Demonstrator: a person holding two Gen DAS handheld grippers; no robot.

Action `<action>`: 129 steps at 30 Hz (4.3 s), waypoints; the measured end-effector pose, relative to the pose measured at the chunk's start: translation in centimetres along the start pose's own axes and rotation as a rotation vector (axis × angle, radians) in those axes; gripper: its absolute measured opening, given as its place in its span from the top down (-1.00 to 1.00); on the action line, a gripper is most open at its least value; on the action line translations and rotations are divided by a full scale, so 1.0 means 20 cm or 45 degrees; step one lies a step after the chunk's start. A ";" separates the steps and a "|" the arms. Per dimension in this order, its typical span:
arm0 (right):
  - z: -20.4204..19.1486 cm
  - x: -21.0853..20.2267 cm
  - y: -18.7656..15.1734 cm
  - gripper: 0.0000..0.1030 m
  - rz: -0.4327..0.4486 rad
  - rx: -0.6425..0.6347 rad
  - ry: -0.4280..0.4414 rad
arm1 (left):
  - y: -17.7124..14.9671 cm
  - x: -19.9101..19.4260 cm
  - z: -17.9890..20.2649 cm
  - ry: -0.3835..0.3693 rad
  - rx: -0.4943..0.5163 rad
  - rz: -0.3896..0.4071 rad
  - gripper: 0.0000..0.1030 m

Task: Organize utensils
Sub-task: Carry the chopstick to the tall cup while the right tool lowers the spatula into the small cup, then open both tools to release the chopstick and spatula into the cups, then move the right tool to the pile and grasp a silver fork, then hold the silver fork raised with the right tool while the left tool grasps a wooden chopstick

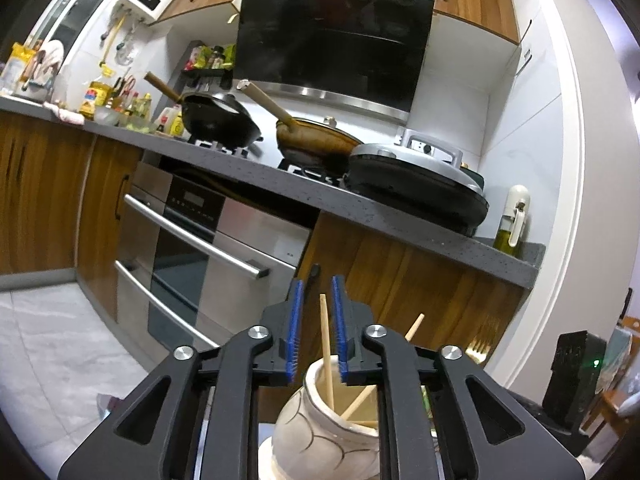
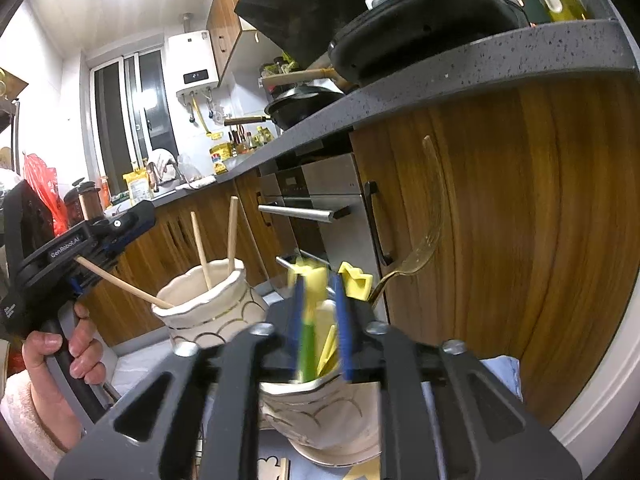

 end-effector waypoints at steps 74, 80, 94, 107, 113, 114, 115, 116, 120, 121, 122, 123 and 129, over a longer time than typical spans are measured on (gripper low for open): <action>-0.53 0.18 -0.66 0.81 -0.764 -0.153 -0.131 | -0.68 -0.39 -0.16 0.383 -0.059 -0.502 -0.80; -0.56 0.18 -0.67 0.80 -0.792 -0.222 -0.168 | -0.68 -0.39 -0.16 0.382 -0.060 -0.505 -0.80; -0.47 -0.02 -0.59 0.90 -0.589 -0.077 0.027 | -0.71 -0.37 -0.11 0.382 -0.020 -0.563 -0.80; -0.32 -0.35 -0.44 0.90 -0.324 -0.057 0.089 | -0.84 -0.23 0.11 0.418 -0.082 -0.781 -0.61; -0.25 -0.42 -0.38 0.90 -0.285 -0.018 0.114 | -0.88 -0.12 0.21 0.471 -0.090 -0.890 -0.22; -0.24 -0.43 -0.38 0.90 -0.279 -0.015 0.115 | -0.89 -0.10 0.23 0.482 -0.093 -0.905 -0.20; -0.24 -0.43 -0.37 0.90 -0.271 -0.016 0.114 | -0.90 -0.07 0.25 0.500 -0.086 -0.919 -0.17; -0.24 -0.44 -0.37 0.90 -0.265 -0.015 0.113 | -0.91 -0.06 0.27 0.547 -0.050 -0.917 -0.10; -0.24 -0.46 -0.36 0.90 -0.252 -0.012 0.126 | -0.93 -0.01 0.33 0.655 0.104 -0.935 0.32; -0.23 -0.47 -0.37 0.90 -0.250 -0.011 0.128 | -0.93 0.00 0.33 0.646 0.109 -0.940 0.47; -0.22 -0.48 -0.37 0.90 -0.246 -0.009 0.132 | -0.92 0.00 0.33 0.637 0.121 -0.953 0.59; -0.22 -0.49 -0.37 0.90 -0.243 -0.007 0.132 | -0.92 0.00 0.32 0.621 0.130 -0.967 0.60; -0.21 -0.53 -0.37 0.90 -0.231 0.014 0.144 | -0.86 -0.01 0.24 0.540 0.124 -1.027 0.98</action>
Point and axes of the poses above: each gripper's, at about its wrist camera, not at the fingertips, and x roughly the way its jaws point, z to its right, y to its top, the point moved 2 cm from there along x, roughly the way its jaws point, and after that the axes turned 12 degrees about -z, right-handed, at the moved point
